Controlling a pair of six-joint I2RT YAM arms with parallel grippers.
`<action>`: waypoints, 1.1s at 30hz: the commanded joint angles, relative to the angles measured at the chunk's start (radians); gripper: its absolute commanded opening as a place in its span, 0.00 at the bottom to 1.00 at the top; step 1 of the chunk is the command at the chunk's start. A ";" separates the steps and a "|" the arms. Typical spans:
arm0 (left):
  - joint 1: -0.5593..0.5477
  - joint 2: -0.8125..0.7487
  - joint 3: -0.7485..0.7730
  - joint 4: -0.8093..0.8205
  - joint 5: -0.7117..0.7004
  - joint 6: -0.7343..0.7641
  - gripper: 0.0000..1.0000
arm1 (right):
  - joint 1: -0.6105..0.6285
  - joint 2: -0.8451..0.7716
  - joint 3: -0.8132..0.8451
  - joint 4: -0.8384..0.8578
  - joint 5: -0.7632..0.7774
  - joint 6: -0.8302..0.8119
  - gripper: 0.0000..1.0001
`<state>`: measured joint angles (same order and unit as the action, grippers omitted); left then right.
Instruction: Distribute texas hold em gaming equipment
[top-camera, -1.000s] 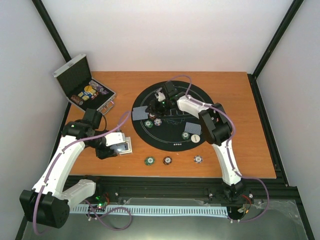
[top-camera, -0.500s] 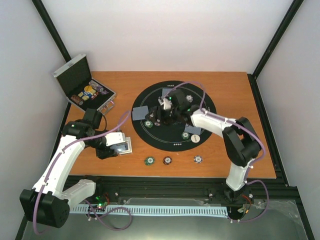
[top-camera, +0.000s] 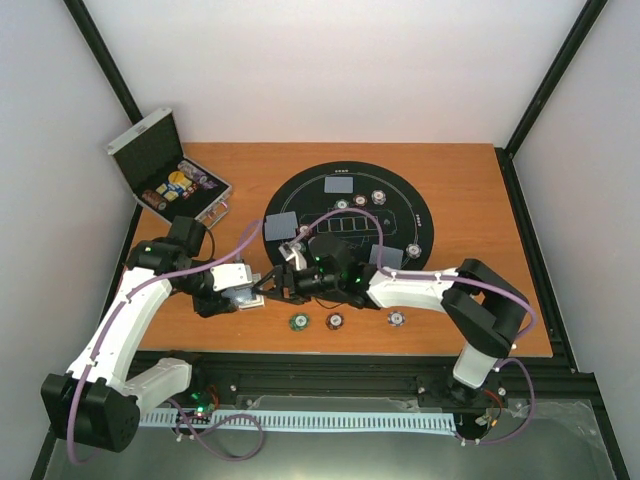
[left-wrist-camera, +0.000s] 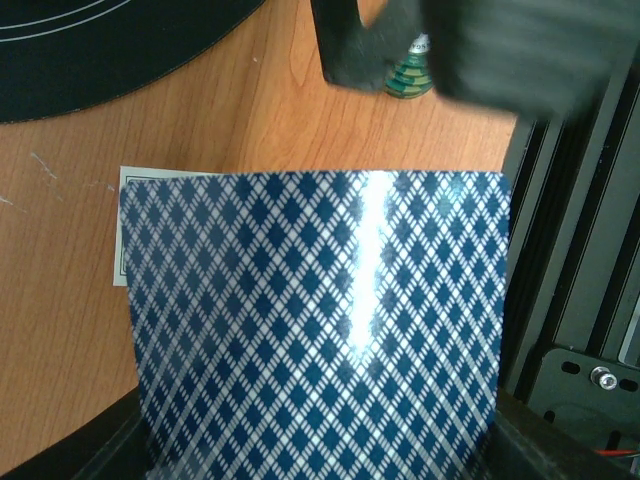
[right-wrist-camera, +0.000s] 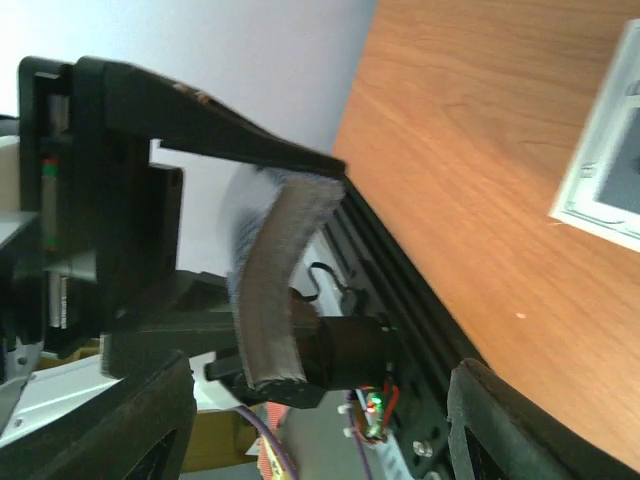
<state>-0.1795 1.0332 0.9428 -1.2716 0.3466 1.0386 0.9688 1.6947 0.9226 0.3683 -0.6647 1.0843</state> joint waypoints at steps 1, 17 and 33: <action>0.002 0.002 0.042 0.014 0.026 -0.014 0.01 | 0.048 0.056 0.010 0.177 0.027 0.081 0.69; 0.002 -0.008 0.041 0.008 0.025 -0.009 0.01 | 0.084 0.241 0.182 0.259 -0.026 0.139 0.69; 0.002 -0.028 0.055 -0.009 0.031 -0.005 0.01 | 0.016 0.299 0.062 0.298 -0.026 0.163 0.55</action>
<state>-0.1799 1.0317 0.9436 -1.2758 0.3481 1.0386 1.0294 1.9774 1.0618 0.7166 -0.7105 1.2564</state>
